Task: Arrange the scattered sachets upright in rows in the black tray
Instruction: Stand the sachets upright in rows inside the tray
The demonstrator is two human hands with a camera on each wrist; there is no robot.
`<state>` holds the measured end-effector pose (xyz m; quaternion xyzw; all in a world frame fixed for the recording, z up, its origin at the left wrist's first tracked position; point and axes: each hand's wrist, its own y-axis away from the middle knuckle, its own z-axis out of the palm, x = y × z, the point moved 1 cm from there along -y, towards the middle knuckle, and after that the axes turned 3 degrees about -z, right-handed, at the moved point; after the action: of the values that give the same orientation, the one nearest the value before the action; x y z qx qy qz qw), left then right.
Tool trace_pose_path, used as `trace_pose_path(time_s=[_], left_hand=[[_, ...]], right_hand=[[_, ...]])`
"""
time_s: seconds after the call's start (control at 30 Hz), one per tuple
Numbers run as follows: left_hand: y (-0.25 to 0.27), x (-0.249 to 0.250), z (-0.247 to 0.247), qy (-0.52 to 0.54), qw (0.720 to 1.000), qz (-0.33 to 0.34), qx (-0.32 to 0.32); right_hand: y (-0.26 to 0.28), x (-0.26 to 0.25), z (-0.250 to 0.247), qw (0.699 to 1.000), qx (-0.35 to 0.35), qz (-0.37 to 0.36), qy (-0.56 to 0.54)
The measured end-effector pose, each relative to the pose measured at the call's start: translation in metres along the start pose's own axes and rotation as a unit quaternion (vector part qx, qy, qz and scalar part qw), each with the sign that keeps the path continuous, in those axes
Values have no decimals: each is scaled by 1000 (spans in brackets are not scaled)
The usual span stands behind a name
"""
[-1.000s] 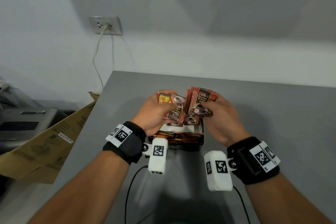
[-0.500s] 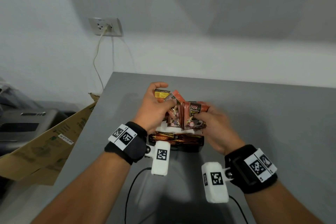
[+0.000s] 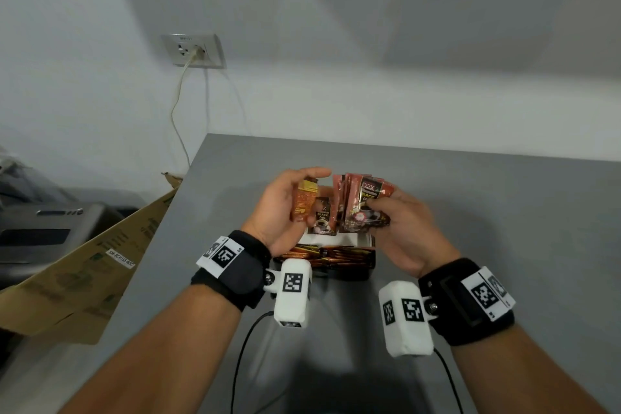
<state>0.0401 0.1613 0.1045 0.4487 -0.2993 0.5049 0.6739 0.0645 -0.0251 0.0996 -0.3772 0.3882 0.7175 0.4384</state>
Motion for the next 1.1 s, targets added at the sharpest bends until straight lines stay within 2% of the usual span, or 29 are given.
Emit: trace_pose_path(time_s=[0.1, 0.23, 0.33, 0.57, 0.67, 0.77, 0.87, 0.97, 1.0, 1.03, 1.1], left_hand=[[-1, 3, -5, -33, 999, 6, 31], [-7, 3, -12, -112, 987, 28, 110], [-8, 1, -15, -98, 986, 36, 133], [-7, -6, -2, -6, 998, 16, 68], [-3, -7, 6, 42, 999, -17, 2], [2, -5, 12, 46, 997, -30, -48], [3, -5, 21, 41, 997, -23, -54], [3, -7, 25, 65, 997, -20, -28], [2, -7, 23, 72, 997, -22, -33], [3, -6, 22, 79, 996, -27, -41], [3, -7, 19, 98, 994, -38, -41]], right_hand=[[0, -6, -7, 999, 17, -19, -35], [0, -6, -15, 997, 56, -32, -53], [0, -4, -18, 996, 67, -43, -34], [4, 2, -5, 998, -9, -31, -53], [4, 1, 3, 999, 0, -34, 4], [6, -4, 9, 994, -10, -57, 88], [11, -11, 16, 966, -53, -105, 232], [9, -13, 23, 880, -73, -164, 439], [8, -14, 22, 860, -58, -160, 481], [7, -16, 20, 854, -49, -153, 495], [7, -23, 20, 838, -89, -157, 515]])
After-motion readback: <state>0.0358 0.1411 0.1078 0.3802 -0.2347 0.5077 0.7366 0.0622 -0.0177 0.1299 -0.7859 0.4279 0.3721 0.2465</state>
